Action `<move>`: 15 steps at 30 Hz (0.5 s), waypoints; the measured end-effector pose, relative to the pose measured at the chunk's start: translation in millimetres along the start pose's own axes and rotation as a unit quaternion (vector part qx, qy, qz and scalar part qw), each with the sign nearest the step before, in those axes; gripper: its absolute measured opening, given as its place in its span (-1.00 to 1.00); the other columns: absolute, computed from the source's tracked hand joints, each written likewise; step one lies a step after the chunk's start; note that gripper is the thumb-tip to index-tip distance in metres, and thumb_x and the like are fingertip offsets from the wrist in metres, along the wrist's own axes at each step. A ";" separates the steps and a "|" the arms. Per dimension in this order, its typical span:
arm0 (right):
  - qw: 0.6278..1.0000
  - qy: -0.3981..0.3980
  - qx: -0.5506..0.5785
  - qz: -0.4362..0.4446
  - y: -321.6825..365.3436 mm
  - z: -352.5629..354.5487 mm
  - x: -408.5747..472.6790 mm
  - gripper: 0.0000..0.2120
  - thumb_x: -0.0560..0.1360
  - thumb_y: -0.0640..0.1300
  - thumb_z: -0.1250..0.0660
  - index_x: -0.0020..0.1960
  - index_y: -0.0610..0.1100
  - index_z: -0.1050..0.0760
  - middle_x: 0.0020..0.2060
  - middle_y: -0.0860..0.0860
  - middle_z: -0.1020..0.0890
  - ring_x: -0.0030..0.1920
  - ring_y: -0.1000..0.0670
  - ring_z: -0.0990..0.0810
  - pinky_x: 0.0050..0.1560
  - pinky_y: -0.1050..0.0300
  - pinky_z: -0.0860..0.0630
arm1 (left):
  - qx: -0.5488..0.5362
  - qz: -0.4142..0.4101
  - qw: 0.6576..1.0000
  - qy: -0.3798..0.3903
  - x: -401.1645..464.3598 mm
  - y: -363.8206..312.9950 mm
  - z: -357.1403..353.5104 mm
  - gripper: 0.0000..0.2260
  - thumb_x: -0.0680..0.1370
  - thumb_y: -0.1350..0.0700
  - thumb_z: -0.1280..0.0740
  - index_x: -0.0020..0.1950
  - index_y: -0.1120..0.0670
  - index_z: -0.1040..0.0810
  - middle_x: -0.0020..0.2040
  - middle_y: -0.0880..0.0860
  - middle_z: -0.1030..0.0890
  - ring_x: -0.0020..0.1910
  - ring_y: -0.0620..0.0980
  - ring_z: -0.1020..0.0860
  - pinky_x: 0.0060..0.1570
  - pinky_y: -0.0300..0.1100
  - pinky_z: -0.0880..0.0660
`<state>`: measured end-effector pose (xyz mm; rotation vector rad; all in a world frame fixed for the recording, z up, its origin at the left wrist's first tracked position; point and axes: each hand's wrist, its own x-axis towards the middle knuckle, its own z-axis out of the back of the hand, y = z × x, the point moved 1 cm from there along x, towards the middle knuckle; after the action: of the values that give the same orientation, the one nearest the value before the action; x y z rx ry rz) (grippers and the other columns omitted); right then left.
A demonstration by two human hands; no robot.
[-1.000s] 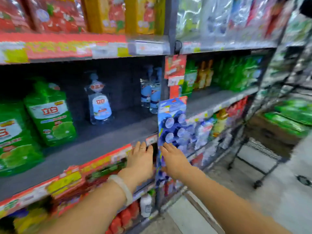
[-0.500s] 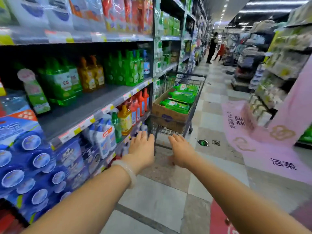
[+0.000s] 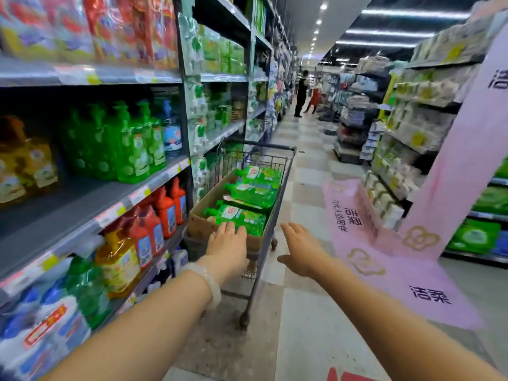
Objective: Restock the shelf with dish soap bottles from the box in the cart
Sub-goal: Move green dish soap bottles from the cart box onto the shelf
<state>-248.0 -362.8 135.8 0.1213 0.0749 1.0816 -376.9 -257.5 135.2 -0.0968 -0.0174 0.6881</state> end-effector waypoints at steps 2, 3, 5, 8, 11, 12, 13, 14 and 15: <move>1.000 0.013 0.002 -0.011 -22.1 -6.2 30.5 -0.26 0.47 0.03 -0.35 0.48 -0.18 -0.06 0.45 -0.14 -0.21 0.45 -0.17 -0.18 0.42 -0.01 -0.20 | 0.009 -0.003 1.000 0.026 38.0 -4.3 -6.4 -0.38 0.52 0.04 -0.31 0.48 0.14 -0.08 0.52 0.20 -0.05 0.51 0.17 0.01 0.45 0.04 -0.14; 1.000 0.017 0.004 -0.015 -32.9 -10.2 46.6 -0.27 0.47 0.03 -0.35 0.48 -0.17 -0.06 0.45 -0.13 -0.21 0.45 -0.17 -0.19 0.42 -0.01 -0.20 | 0.013 -0.003 0.999 0.038 57.3 -6.0 -11.1 -0.36 0.53 0.03 -0.30 0.49 0.14 -0.06 0.52 0.19 -0.03 0.52 0.17 0.02 0.46 0.04 -0.12; 0.999 0.023 0.015 -0.021 -53.4 -18.5 82.7 -0.26 0.48 0.01 -0.35 0.49 -0.16 -0.04 0.46 -0.11 -0.20 0.45 -0.17 -0.18 0.43 -0.01 -0.20 | 0.014 -0.001 0.999 0.049 97.1 -7.4 -22.1 -0.34 0.53 0.03 -0.29 0.51 0.12 -0.02 0.53 0.19 0.00 0.52 0.17 0.04 0.47 0.03 -0.10; 0.999 0.043 0.013 -0.005 -81.6 -30.4 144.0 -0.23 0.49 0.03 -0.34 0.52 -0.15 0.00 0.50 -0.12 -0.14 0.48 -0.16 -0.14 0.45 -0.01 -0.18 | 0.000 0.014 0.998 0.058 160.5 -6.0 -39.7 -0.33 0.53 0.01 -0.30 0.52 0.10 -0.02 0.54 0.17 0.00 0.52 0.15 0.02 0.48 0.03 -0.09; 0.998 0.055 0.026 0.028 -106.4 -43.4 213.8 -0.25 0.48 -0.02 -0.34 0.52 -0.14 -0.02 0.49 -0.11 -0.17 0.46 -0.16 -0.19 0.43 -0.01 -0.25 | -0.018 0.049 0.997 0.063 221.9 1.9 -60.8 -0.30 0.52 -0.03 -0.31 0.52 0.08 0.01 0.54 0.15 0.00 0.52 0.14 0.00 0.46 0.02 -0.09; 0.997 0.062 0.032 0.039 -112.4 -47.5 237.7 -0.25 0.47 -0.02 -0.35 0.51 -0.15 -0.04 0.46 -0.12 -0.21 0.44 -0.16 -0.23 0.40 -0.02 -0.28 | -0.029 0.070 0.995 0.066 239.8 6.4 -67.2 -0.29 0.51 -0.04 -0.32 0.52 0.09 0.00 0.54 0.14 -0.01 0.52 0.13 -0.01 0.46 0.00 -0.10; 0.995 0.074 0.037 0.049 -117.2 -51.6 260.8 -0.26 0.47 -0.02 -0.35 0.50 -0.17 -0.06 0.44 -0.13 -0.25 0.42 -0.17 -0.27 0.38 -0.02 -0.30 | -0.041 0.093 0.992 0.070 255.7 11.7 -73.3 -0.29 0.50 -0.05 -0.33 0.51 0.10 -0.03 0.53 0.13 -0.05 0.52 0.12 -0.04 0.45 -0.02 -0.11; 0.993 0.091 0.038 0.057 -120.6 -55.6 282.7 -0.27 0.46 -0.01 -0.36 0.49 -0.18 -0.09 0.42 -0.14 -0.28 0.40 -0.17 -0.29 0.36 -0.02 -0.32 | -0.057 0.119 0.988 0.075 269.8 17.5 -80.1 -0.29 0.48 -0.06 -0.34 0.50 0.11 -0.06 0.52 0.13 -0.09 0.50 0.12 -0.07 0.45 -0.04 -0.14; 0.991 0.109 0.039 0.066 -123.0 -59.4 303.9 -0.28 0.45 0.00 -0.37 0.48 -0.18 -0.11 0.40 -0.14 -0.29 0.39 -0.17 -0.31 0.34 -0.02 -0.34 | -0.077 0.145 0.983 0.080 281.9 23.3 -86.8 -0.30 0.48 -0.07 -0.35 0.49 0.12 -0.09 0.50 0.12 -0.13 0.49 0.12 -0.11 0.43 -0.05 -0.18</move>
<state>-5.1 -147.7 59.8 0.0793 0.3089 1.2219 -169.7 -67.9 42.1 -0.3084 0.0994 0.9679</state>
